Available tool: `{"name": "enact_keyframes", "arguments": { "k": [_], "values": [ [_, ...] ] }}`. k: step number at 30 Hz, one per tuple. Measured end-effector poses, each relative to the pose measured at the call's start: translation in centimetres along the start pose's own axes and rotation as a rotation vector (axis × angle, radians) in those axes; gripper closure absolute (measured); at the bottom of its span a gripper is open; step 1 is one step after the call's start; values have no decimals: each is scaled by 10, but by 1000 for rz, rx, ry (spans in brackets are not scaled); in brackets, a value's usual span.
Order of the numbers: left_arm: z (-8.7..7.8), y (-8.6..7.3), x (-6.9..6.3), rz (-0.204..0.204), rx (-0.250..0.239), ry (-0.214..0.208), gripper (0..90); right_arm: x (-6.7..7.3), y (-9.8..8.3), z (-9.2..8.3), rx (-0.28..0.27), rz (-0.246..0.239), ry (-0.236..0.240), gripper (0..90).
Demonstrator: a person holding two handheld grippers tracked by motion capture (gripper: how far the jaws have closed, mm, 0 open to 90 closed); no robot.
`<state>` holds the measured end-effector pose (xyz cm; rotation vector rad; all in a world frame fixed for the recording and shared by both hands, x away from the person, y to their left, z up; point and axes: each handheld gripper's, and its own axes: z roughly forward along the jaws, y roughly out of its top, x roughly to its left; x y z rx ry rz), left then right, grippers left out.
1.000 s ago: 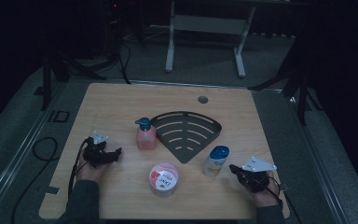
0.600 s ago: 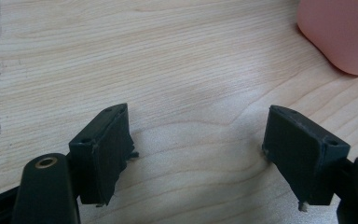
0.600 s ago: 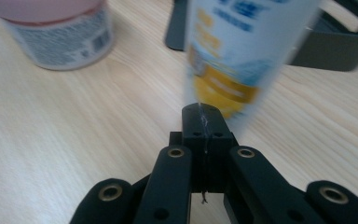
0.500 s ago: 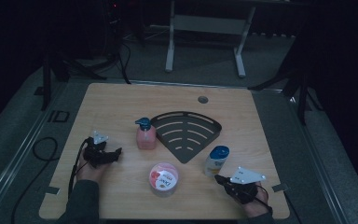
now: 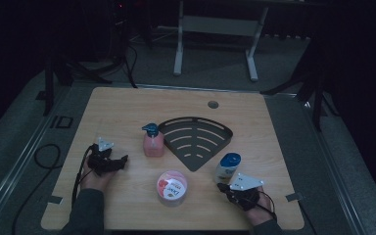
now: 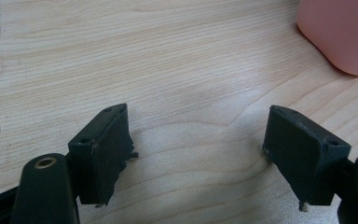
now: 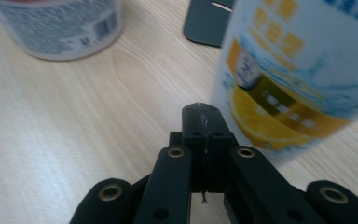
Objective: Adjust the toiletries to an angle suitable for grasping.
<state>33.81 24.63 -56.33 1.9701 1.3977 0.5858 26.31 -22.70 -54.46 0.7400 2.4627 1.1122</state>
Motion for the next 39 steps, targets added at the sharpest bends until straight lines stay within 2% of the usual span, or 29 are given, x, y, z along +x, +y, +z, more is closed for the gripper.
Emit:
{"name": "enact_keyframes", "arguments": {
  "k": [3, 11, 25, 39],
  "values": [
    [0, 0, 0, 0, 0, 0, 227, -5, -3, 0, 7, 8, -21, 899],
    [0, 0, 0, 0, 0, -1, 223, -9, -4, 4, 21, 12, -21, 900],
    [0, 0, 0, 0, 1, -1, 219, -27, 1, 12, 34, 43, -49, 899],
    [0, 0, 0, 0, 1, -1, 218, -47, 6, 22, 58, 77, -113, 899]
  ]
}}
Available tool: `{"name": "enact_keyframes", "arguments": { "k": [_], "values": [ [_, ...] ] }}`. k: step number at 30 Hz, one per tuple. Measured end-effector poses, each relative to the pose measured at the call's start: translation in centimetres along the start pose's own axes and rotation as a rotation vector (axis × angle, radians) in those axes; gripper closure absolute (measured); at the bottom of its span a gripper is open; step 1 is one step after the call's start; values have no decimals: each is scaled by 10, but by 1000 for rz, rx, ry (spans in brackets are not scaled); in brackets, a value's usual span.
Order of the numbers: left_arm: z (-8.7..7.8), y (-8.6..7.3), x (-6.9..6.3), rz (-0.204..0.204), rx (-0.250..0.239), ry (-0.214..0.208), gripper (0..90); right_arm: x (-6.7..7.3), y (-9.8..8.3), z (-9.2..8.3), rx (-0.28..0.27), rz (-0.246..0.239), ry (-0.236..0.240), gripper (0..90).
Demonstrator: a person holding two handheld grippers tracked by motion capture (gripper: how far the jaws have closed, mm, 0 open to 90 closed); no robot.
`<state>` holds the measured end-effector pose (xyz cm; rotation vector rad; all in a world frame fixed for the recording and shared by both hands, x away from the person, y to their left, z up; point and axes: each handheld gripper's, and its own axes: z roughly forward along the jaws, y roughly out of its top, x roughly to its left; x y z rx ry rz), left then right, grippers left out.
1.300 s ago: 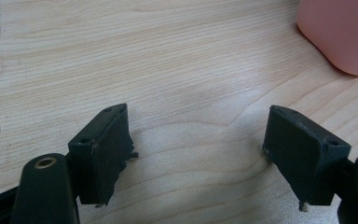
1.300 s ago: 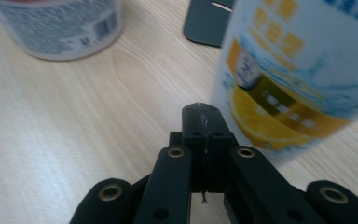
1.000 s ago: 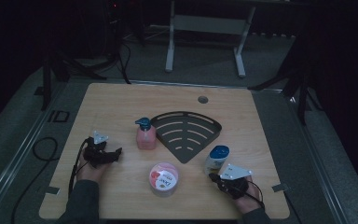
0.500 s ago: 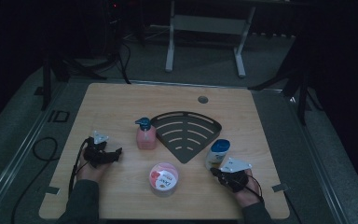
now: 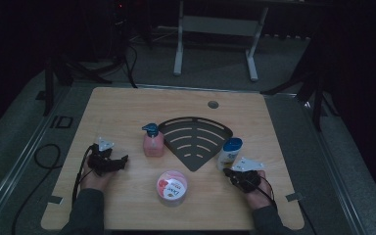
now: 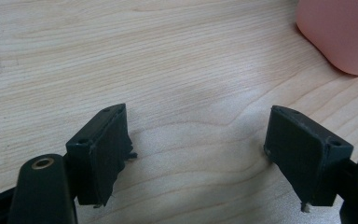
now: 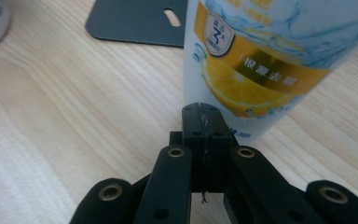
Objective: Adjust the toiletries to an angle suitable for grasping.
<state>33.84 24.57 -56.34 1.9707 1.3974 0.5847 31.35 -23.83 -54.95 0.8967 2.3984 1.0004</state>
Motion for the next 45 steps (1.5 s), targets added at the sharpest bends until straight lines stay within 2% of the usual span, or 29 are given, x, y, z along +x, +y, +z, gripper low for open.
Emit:
{"name": "enact_keyframes", "arguments": {
  "k": [9, 12, 15, 16, 17, 19, 20, 23, 26, 31, 34, 36, 37, 38, 39, 40, 42, 43, 45],
  "values": [
    [0, 0, 0, 0, -2, -2, 222, -8, 0, 4, 11, 11, -15, 899],
    [-1, -1, -2, 5, -7, -7, 256, -10, 0, 4, 13, 22, -24, 899],
    [-4, 0, -4, 14, 1, -12, 404, -10, -1, 3, 12, 29, -22, 898],
    [-8, 3, -9, 31, 21, -9, 470, -9, -1, 2, 7, 26, -18, 898],
    [-11, 4, -12, 53, 20, -17, 524, -7, 0, 1, 5, 22, -16, 893],
    [-20, 7, -18, 61, -3, -75, 620, -3, 0, -3, 2, 12, -7, 854],
    [-28, 11, -23, 73, -31, -122, 668, -2, 0, -4, -1, 12, -1, 820],
    [-48, 23, -39, 109, -90, -225, 781, 3, 0, -8, -21, 21, 10, 702],
    [-63, 32, -62, 181, -122, -304, 893, 9, 1, -9, -26, 21, 19, 620],
    [-77, 36, -106, 334, -109, -400, 900, 16, 2, -11, -39, 15, 11, 567],
    [-83, 35, -126, 380, -103, -457, 899, 17, -1, -13, -49, 21, 8, 560],
    [-84, 33, -136, 418, -86, -472, 899, 18, -2, -14, -48, 23, 4, 553],
    [-84, 33, -136, 418, -86, -472, 899, 18, -2, -14, -48, 23, 4, 553],
    [-84, 30, -144, 444, -66, -478, 899, 18, -3, -14, -49, 23, 2, 547],
    [-84, 30, -144, 444, -66, -478, 899, 17, -4, -14, -48, 24, 2, 545],
    [-82, 28, -148, 470, -42, -479, 898, 17, -4, -14, -49, 24, 2, 543],
    [-81, 26, -149, 492, -12, -469, 899, 17, -4, -14, -51, 25, 1, 540],
    [-81, 24, -148, 490, -15, -479, 899, 17, -4, -14, -52, 24, 1, 539],
    [-83, 24, -144, 495, -4, -471, 899, 17, -4, -14, -53, 23, 1, 538]
  ]
}}
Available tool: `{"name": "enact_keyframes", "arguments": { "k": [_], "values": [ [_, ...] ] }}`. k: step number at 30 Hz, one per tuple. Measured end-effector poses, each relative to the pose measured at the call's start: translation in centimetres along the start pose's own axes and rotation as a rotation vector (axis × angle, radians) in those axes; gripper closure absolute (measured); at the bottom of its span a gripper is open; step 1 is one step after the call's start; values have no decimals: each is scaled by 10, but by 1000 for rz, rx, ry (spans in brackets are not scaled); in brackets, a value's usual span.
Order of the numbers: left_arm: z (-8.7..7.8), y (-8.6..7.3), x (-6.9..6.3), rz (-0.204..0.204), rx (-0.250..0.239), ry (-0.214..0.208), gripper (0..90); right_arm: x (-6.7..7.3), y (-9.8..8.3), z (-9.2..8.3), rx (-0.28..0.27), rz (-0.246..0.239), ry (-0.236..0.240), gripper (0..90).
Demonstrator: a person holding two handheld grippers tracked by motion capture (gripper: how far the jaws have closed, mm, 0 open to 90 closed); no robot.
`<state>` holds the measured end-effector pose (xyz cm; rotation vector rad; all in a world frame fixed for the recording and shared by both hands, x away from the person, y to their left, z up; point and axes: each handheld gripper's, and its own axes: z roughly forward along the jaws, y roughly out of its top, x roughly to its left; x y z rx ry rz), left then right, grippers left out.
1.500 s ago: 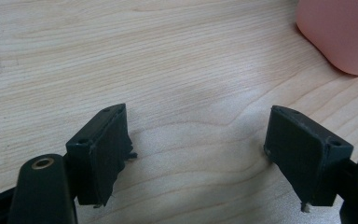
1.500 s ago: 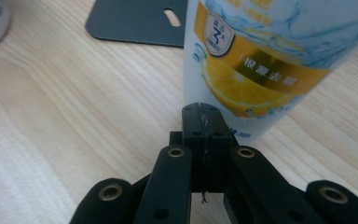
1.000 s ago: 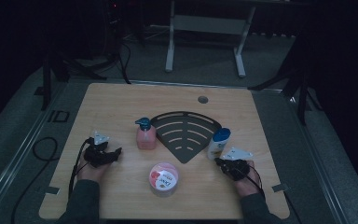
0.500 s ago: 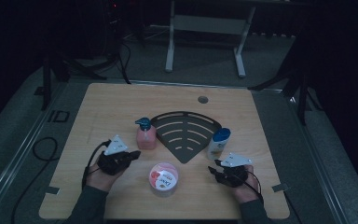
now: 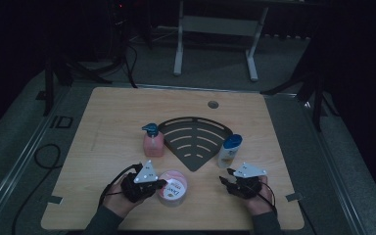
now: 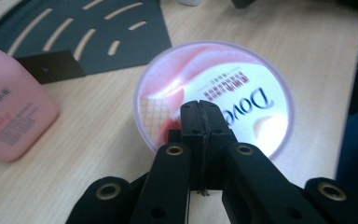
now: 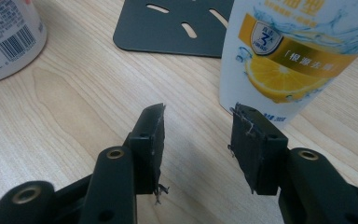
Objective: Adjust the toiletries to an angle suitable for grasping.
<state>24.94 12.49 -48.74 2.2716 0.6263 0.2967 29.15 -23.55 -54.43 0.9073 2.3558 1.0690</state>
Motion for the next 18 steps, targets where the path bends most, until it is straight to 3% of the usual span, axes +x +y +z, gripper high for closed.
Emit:
{"name": "enact_keyframes", "arguments": {
  "k": [2, 5, 6, 7, 9, 13, 15, 18],
  "values": [
    [-5, -2, 2, 5, 16, 32, 899, 0, 0, 0, 2, 0, 1, 538],
    [-7, -3, 4, 0, 13, 38, 899, 0, 0, 1, 4, -5, 2, 537],
    [-5, -6, 4, 35, 105, 134, 899, 0, 0, 1, 5, -6, 5, 536],
    [-2, -10, 5, 38, 147, 152, 899, 0, 0, 1, 6, -8, 6, 536],
    [-3, -18, 8, -12, 96, 97, 899, 1, 0, 1, 7, -10, 6, 536],
    [-14, -12, 7, -30, -5, 61, 899, 1, 0, 2, 8, -6, 8, 535],
    [-18, -7, 7, -22, -34, 35, 899, 1, 0, 3, 11, -10, 7, 534],
    [-15, 1, 2, 19, -9, 31, 899, 2, 0, 4, 15, -12, 14, 525]
  ]
}}
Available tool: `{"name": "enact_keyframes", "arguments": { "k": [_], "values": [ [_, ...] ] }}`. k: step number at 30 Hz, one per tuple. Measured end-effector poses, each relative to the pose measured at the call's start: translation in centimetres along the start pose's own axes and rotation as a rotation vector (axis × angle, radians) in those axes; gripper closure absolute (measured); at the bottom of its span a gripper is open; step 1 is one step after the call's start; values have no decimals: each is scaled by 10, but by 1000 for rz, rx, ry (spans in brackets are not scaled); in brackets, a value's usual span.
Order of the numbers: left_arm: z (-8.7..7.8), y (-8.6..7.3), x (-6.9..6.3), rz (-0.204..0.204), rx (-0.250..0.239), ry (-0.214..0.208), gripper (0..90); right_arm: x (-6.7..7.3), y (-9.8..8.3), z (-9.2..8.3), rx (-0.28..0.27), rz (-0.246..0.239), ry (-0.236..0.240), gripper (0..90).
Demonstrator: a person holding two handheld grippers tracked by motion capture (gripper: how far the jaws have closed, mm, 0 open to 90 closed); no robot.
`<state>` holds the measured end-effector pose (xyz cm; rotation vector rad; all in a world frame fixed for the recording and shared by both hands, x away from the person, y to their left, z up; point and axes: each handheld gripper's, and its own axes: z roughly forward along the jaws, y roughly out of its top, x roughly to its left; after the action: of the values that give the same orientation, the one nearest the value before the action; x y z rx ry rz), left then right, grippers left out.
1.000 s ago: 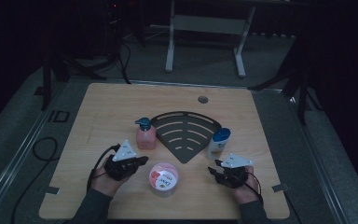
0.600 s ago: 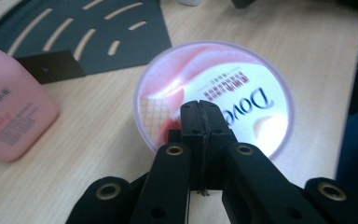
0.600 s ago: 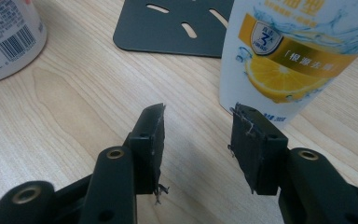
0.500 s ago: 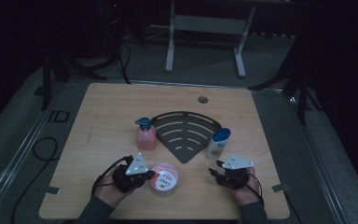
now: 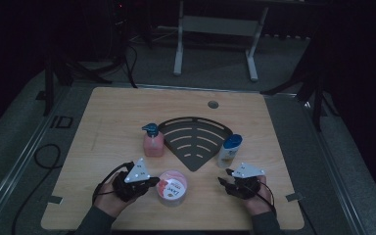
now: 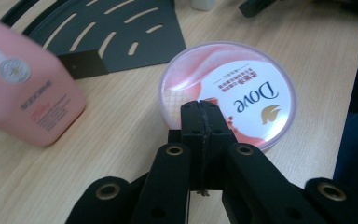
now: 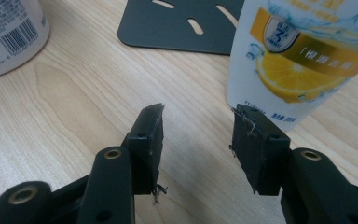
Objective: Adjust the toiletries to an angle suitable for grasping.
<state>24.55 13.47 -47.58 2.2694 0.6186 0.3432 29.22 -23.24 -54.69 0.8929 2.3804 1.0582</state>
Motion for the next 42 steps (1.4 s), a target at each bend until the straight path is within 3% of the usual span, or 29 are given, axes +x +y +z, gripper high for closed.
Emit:
{"name": "enact_keyframes", "arguments": {
  "k": [3, 6, 12, 17, 22, 23, 29, 36, 39, 42],
  "values": [
    [8, 3, -5, 39, 64, 18, 899, 0, 0, 0, 0, -4, 3, 525],
    [11, 2, -4, 39, 72, 5, 899, 0, 0, 0, -3, -6, 2, 525],
    [11, 10, -9, 108, 137, 42, 900, 1, 0, 0, 0, -9, 3, 523],
    [10, 9, -7, 114, 152, 64, 900, 0, 0, -2, -4, -5, 4, 523],
    [5, 3, 1, 87, 155, 96, 900, -1, 0, -2, -4, -5, 3, 523],
    [1, 0, 5, 79, 166, 131, 900, -1, 0, -2, -2, -5, 4, 523],
    [-7, -10, 20, 40, 178, 187, 900, 1, 0, -1, 6, -14, 6, 523],
    [-17, -21, 36, -11, 184, 231, 900, 1, 0, 0, 6, -14, 9, 522],
    [-21, -24, 42, -34, 186, 227, 900, 1, 0, 0, 7, -17, 10, 522],
    [-27, -23, 50, -54, 146, 205, 898, 1, 0, 0, 7, -18, 12, 521]
  ]
}}
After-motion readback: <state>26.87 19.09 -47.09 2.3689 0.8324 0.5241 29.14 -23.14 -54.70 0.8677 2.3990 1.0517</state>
